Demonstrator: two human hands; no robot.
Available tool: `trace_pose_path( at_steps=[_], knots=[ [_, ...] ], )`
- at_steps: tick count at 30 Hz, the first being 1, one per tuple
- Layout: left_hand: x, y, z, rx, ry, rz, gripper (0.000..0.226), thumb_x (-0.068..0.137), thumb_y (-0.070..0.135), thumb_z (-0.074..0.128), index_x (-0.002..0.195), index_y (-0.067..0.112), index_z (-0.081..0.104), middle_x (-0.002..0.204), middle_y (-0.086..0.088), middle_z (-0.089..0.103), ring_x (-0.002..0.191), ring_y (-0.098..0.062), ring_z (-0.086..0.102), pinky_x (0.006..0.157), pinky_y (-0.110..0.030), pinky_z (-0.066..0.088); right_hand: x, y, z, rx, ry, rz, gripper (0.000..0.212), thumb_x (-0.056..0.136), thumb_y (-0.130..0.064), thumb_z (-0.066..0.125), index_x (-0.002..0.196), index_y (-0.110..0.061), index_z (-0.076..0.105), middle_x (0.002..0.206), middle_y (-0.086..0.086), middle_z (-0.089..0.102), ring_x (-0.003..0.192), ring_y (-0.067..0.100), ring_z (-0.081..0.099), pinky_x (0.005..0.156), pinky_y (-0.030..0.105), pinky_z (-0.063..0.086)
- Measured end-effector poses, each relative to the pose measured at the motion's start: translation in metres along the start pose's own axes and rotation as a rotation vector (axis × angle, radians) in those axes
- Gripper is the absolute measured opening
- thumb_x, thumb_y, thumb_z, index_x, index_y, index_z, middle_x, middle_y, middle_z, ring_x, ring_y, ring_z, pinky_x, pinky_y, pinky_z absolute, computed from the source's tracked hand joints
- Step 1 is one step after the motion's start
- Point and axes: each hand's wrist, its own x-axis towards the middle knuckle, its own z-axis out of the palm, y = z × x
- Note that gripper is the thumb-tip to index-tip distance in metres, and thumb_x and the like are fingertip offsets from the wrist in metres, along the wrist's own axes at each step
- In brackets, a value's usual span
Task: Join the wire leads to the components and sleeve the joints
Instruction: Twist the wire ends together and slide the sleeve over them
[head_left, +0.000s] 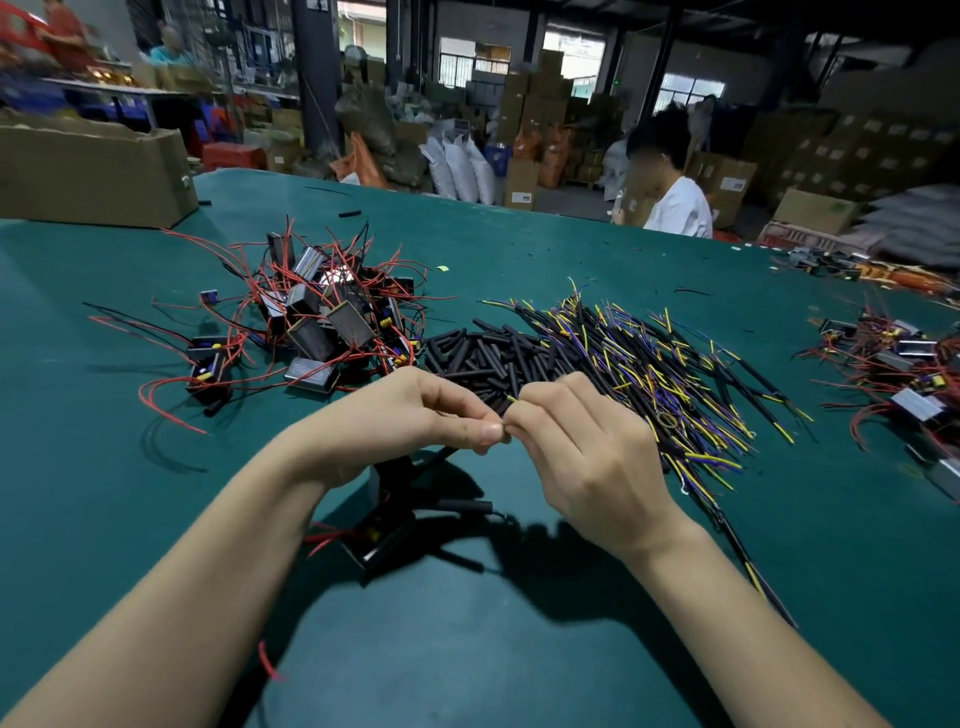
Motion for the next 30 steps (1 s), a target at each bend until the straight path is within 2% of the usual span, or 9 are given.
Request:
trace_pose_path(
  at_steps=[2,4,7,10,12,16,23,26,30],
  knots=[
    [0.0,-0.001,0.002,-0.078,0.02,0.014,0.019,0.068,0.035,0.071,0.077,0.019,0.075,0.083,-0.001,0.073,0.079,-0.004,0.061,0.08,-0.015,0.045,0.002,-0.001,0.0,0.103,0.051,0.086,0.008,0.09,-0.004,0.062,0.084,-0.005,0.068,0.085,0.007,0.064,0.074,0.025,0.057,0.06,0.032,0.048],
    [0.001,-0.001,0.005,-0.115,0.09,0.034,0.016,0.072,0.032,0.071,0.079,0.017,0.074,0.086,-0.005,0.074,0.079,-0.004,0.062,0.08,-0.014,0.046,0.003,-0.001,-0.001,0.291,0.041,0.263,0.007,0.091,-0.01,0.062,0.094,-0.008,0.067,0.09,0.002,0.063,0.081,0.02,0.059,0.07,0.022,0.048],
    [0.004,-0.001,0.011,-0.112,0.194,0.072,0.006,0.081,0.019,0.071,0.076,0.021,0.074,0.08,-0.002,0.075,0.075,-0.004,0.063,0.078,-0.014,0.047,0.004,0.0,-0.005,0.639,-0.085,0.659,0.031,0.086,-0.015,0.068,0.115,-0.02,0.059,0.088,-0.008,0.063,0.081,0.011,0.058,0.074,0.015,0.044],
    [0.006,0.0,0.015,-0.096,0.243,0.1,0.01,0.083,0.013,0.07,0.076,0.021,0.073,0.071,0.004,0.073,0.071,-0.005,0.06,0.073,-0.015,0.046,0.006,0.005,-0.005,0.789,-0.197,0.879,0.019,0.084,-0.015,0.071,0.1,-0.025,0.068,0.083,-0.009,0.07,0.077,0.007,0.061,0.07,0.017,0.045],
    [0.007,-0.001,0.015,-0.088,0.266,0.117,0.01,0.083,0.011,0.07,0.078,0.019,0.073,0.069,0.007,0.072,0.069,-0.002,0.061,0.072,-0.011,0.046,0.006,0.008,-0.006,0.854,-0.256,0.913,0.006,0.086,-0.015,0.07,0.087,-0.02,0.073,0.079,-0.005,0.072,0.073,0.012,0.061,0.072,0.025,0.048],
    [0.006,0.0,0.014,-0.1,0.269,0.112,0.008,0.082,0.008,0.07,0.082,0.016,0.072,0.072,0.006,0.073,0.072,-0.001,0.064,0.074,-0.01,0.049,0.008,0.011,-0.008,1.024,-0.246,0.954,0.016,0.088,-0.013,0.066,0.077,-0.023,0.071,0.068,-0.01,0.067,0.064,0.002,0.054,0.067,0.018,0.044],
    [0.004,0.002,0.013,-0.084,0.212,0.068,0.011,0.078,0.008,0.074,0.089,0.013,0.073,0.084,0.001,0.075,0.075,0.0,0.064,0.073,-0.008,0.049,0.01,0.01,-0.008,1.079,-0.212,0.945,0.019,0.09,-0.009,0.063,0.08,-0.024,0.069,0.065,-0.013,0.065,0.064,0.002,0.054,0.064,0.018,0.044],
    [0.004,0.004,0.016,-0.066,0.258,0.146,0.01,0.079,0.007,0.073,0.088,0.012,0.07,0.083,-0.01,0.072,0.074,-0.008,0.062,0.074,-0.015,0.049,0.009,0.01,-0.008,1.093,-0.201,0.949,0.019,0.09,-0.008,0.062,0.081,-0.024,0.069,0.066,-0.011,0.065,0.068,0.005,0.055,0.064,0.018,0.046],
    [0.006,0.003,0.02,0.029,0.309,0.278,0.011,0.08,0.006,0.073,0.089,0.012,0.069,0.077,-0.011,0.071,0.068,-0.012,0.059,0.07,-0.022,0.049,0.009,0.01,-0.008,1.106,-0.212,0.932,0.015,0.09,-0.007,0.061,0.085,-0.019,0.068,0.064,-0.01,0.063,0.06,0.002,0.052,0.061,0.015,0.043]
  ],
)
